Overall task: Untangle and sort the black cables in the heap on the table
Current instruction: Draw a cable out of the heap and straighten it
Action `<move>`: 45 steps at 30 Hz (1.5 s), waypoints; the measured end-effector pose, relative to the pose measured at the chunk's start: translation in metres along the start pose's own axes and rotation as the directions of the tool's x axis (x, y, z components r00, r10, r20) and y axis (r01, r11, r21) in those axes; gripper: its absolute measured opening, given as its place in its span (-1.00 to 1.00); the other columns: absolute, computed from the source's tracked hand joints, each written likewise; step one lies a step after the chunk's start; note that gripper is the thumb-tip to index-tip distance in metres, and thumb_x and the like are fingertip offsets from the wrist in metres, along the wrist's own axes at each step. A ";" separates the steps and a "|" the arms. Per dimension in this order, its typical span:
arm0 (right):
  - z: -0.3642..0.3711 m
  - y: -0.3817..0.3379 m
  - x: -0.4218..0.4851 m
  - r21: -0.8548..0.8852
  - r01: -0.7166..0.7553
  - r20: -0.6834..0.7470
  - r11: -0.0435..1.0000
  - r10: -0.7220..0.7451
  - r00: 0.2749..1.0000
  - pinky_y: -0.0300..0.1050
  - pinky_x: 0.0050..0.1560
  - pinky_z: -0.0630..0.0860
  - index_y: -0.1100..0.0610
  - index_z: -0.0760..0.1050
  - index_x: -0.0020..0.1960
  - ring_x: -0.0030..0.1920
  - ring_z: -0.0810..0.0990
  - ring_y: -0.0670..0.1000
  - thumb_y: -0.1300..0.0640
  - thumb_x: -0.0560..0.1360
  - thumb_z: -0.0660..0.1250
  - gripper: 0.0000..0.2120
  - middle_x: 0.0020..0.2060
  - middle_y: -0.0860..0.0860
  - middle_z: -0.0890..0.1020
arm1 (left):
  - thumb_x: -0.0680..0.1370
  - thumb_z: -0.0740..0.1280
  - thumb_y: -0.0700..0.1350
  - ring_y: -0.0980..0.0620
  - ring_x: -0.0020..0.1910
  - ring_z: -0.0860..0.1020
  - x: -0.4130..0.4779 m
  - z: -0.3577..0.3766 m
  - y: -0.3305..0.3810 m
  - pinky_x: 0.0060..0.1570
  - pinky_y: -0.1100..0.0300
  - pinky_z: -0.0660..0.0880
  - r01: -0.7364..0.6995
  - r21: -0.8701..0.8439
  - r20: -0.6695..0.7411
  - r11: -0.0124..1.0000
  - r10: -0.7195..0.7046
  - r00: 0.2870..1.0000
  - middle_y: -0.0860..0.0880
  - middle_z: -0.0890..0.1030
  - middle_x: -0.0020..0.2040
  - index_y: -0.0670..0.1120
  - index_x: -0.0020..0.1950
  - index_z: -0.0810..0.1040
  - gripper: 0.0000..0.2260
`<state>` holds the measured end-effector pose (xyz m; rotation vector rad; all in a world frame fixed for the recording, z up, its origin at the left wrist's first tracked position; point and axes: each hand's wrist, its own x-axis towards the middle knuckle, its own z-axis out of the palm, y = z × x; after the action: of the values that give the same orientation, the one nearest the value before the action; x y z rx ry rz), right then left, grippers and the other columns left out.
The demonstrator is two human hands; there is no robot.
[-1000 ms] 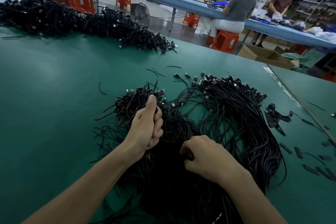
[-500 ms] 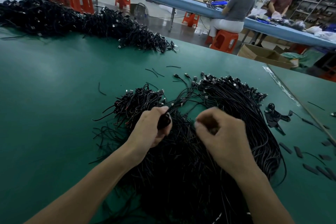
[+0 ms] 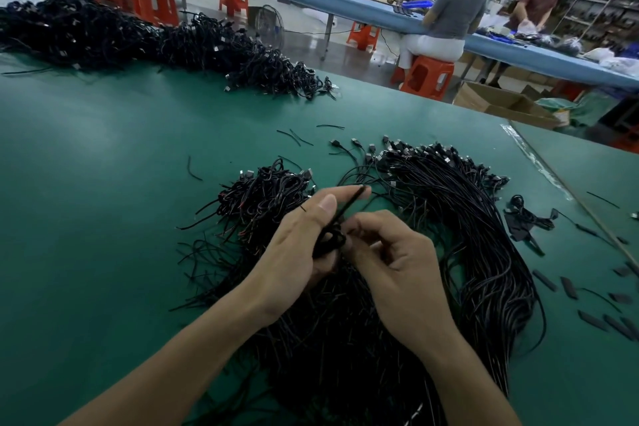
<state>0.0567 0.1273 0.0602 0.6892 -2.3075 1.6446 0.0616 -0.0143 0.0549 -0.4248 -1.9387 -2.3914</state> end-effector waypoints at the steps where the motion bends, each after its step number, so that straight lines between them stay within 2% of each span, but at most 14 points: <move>1: -0.002 -0.001 0.001 -0.042 0.020 0.020 0.999 -0.019 1.000 -0.25 -0.28 0.43 -0.06 0.62 -0.08 -0.24 0.56 -0.04 0.24 0.48 0.37 -0.81 -0.16 -0.09 0.63 | 0.64 0.02 0.09 0.20 -0.60 0.19 0.000 -0.001 -0.001 -0.58 0.37 0.17 -0.005 0.013 -0.022 1.000 0.006 1.000 0.10 0.29 -0.55 0.06 0.25 0.59 -0.60; 5: -0.009 -0.006 0.006 -0.186 0.063 0.009 0.980 -0.062 0.998 -0.41 -0.23 0.39 -0.08 0.62 -0.08 -0.23 0.56 -0.06 0.20 0.48 0.43 -0.84 -0.17 -0.14 0.63 | 0.67 0.00 0.06 0.22 -0.58 0.29 -0.001 0.001 -0.003 -0.55 0.38 0.23 -0.021 0.016 -0.071 1.000 0.022 0.997 0.11 0.42 -0.52 -0.03 0.15 0.66 -0.56; 7: -0.008 -0.009 0.006 -0.185 0.057 -0.016 0.981 -0.061 0.998 -0.40 -0.21 0.43 -0.08 0.63 -0.09 -0.19 0.61 -0.07 0.15 0.50 0.44 -0.88 -0.20 -0.17 0.64 | 0.72 -0.02 -0.05 0.30 -0.43 0.45 -0.002 0.003 -0.005 -0.44 0.44 0.35 -0.029 0.027 -0.108 0.999 0.032 0.994 0.18 0.61 -0.30 -0.04 0.16 0.66 -0.58; 9: -0.005 -0.011 0.005 -0.186 0.038 -0.035 0.982 -0.046 0.998 -0.41 -0.21 0.44 -0.09 0.64 -0.11 -0.19 0.62 -0.11 0.16 0.51 0.45 -0.86 -0.24 -0.19 0.65 | 0.73 -0.01 -0.10 0.33 -0.34 0.48 -0.002 0.004 -0.005 -0.38 0.45 0.38 -0.042 0.022 -0.144 0.999 0.044 0.989 0.21 0.64 -0.15 0.00 0.18 0.65 -0.59; 14: -0.003 -0.008 0.005 -0.274 -0.017 -0.076 0.962 -0.004 0.997 -0.44 -0.16 0.45 0.00 0.67 -0.06 -0.17 0.61 -0.19 0.21 0.48 0.48 -0.88 -0.22 -0.17 0.65 | 0.62 0.03 -0.05 -0.10 -0.51 0.23 -0.002 0.003 -0.004 -0.49 0.20 0.14 -0.113 0.040 -0.194 0.993 0.119 0.974 -0.18 0.36 -0.44 0.03 0.18 0.65 -0.60; 17: 0.002 -0.010 0.003 -0.400 0.097 -0.006 0.911 -0.109 0.994 -0.44 -0.05 0.47 0.12 0.67 0.03 -0.09 0.60 -0.18 0.25 0.51 0.43 -0.87 -0.12 -0.10 0.65 | 0.62 0.03 -0.08 0.27 -0.54 0.40 -0.002 0.002 -0.006 -0.46 0.50 0.28 -0.101 -0.011 -0.153 0.995 0.098 0.983 0.20 0.50 -0.49 -0.16 0.25 0.57 -0.60; 21: 0.007 -0.012 0.000 -0.497 0.249 0.068 0.832 -0.248 0.966 -0.23 0.06 0.56 0.25 0.65 0.09 -0.02 0.62 -0.05 0.28 0.53 0.33 -0.82 -0.05 0.03 0.65 | 0.62 0.01 -0.04 0.30 -0.50 0.49 -0.001 0.003 -0.009 -0.45 0.52 0.34 -0.076 -0.024 -0.165 0.997 0.071 0.984 0.19 0.55 -0.47 -0.17 0.17 0.63 -0.57; 24: 0.005 -0.012 -0.001 -0.541 0.284 0.099 0.792 -0.275 0.956 -0.09 0.00 0.60 0.25 0.66 0.06 -0.04 0.63 0.01 0.25 0.53 0.35 -0.83 -0.07 0.05 0.66 | 0.64 -0.01 0.11 0.12 -0.61 0.27 0.000 0.002 -0.011 -0.56 0.32 0.22 -0.017 -0.035 -0.273 0.999 0.007 0.962 0.07 0.37 -0.57 0.00 -0.03 0.72 -0.50; 27: 0.003 -0.010 -0.004 -0.600 0.330 0.149 0.729 -0.304 0.941 -0.04 -0.07 0.61 0.23 0.66 0.02 -0.10 0.62 0.02 0.23 0.53 0.36 -0.86 -0.12 0.03 0.65 | 0.69 -0.02 0.17 0.08 -0.64 0.21 0.005 0.000 -0.015 -0.56 0.33 0.17 0.054 -0.049 -0.310 0.997 -0.066 0.948 0.00 0.31 -0.60 -0.08 -0.16 0.71 -0.40; 31: -0.007 -0.009 -0.001 -0.676 0.475 0.329 0.564 -0.346 0.879 -0.02 -0.16 0.56 0.21 0.65 -0.04 -0.16 0.59 0.05 0.28 0.50 0.44 -0.95 -0.18 0.04 0.63 | 0.64 0.08 0.24 0.07 -0.62 0.18 0.009 -0.003 -0.017 -0.56 0.32 0.17 0.322 -0.058 -0.300 0.945 -0.324 0.897 -0.01 0.26 -0.56 -0.11 -0.38 0.52 -0.42; 35: -0.015 -0.015 0.008 -0.647 0.662 0.522 0.378 -0.413 0.746 -0.05 -0.14 0.46 0.15 0.62 -0.15 -0.09 0.56 0.06 0.27 0.46 0.46 -0.94 -0.13 0.03 0.62 | 0.64 0.12 0.23 0.08 -0.58 0.13 0.008 -0.009 -0.018 -0.52 0.33 0.10 0.550 0.014 -0.035 0.835 -0.549 0.835 0.01 0.23 -0.53 -0.01 -0.42 0.33 -0.49; 38: -0.018 -0.018 0.014 -0.578 0.698 0.569 0.423 -0.403 0.716 -0.05 -0.07 0.50 0.13 0.63 -0.14 -0.04 0.56 0.05 0.21 0.45 0.47 -0.97 -0.05 0.03 0.63 | 0.65 0.09 0.14 0.12 -0.62 0.13 0.006 -0.011 -0.017 -0.58 0.41 0.06 0.703 0.050 0.099 0.709 -0.704 0.703 0.03 0.25 -0.56 0.00 -0.56 0.35 -0.42; 40: -0.021 -0.016 0.016 -0.534 0.658 0.563 0.531 -0.358 0.745 -0.02 -0.10 0.53 0.12 0.65 -0.11 -0.08 0.57 0.04 0.16 0.49 0.45 -0.97 -0.06 0.01 0.62 | 0.63 0.09 0.24 0.13 -0.65 0.13 0.006 -0.012 -0.017 -0.60 0.43 0.05 0.749 0.038 0.146 0.661 -0.746 0.650 0.04 0.25 -0.59 -0.01 -0.61 0.33 -0.36; 45: -0.024 -0.008 0.012 -0.460 0.497 0.502 0.736 -0.246 0.829 -0.03 -0.04 0.54 0.12 0.68 -0.09 -0.04 0.57 0.03 0.15 0.51 0.46 -0.95 -0.04 -0.01 0.61 | 0.34 0.03 0.62 0.17 -0.66 0.09 0.003 -0.016 -0.022 -0.62 0.47 0.07 0.750 -0.178 0.368 0.637 -0.663 0.651 0.05 0.18 -0.55 -0.01 -0.47 0.31 -0.32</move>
<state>0.0480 0.1445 0.0800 1.3339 -2.5017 0.5849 0.0514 -0.0248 0.0317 0.0737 -2.1163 -3.3389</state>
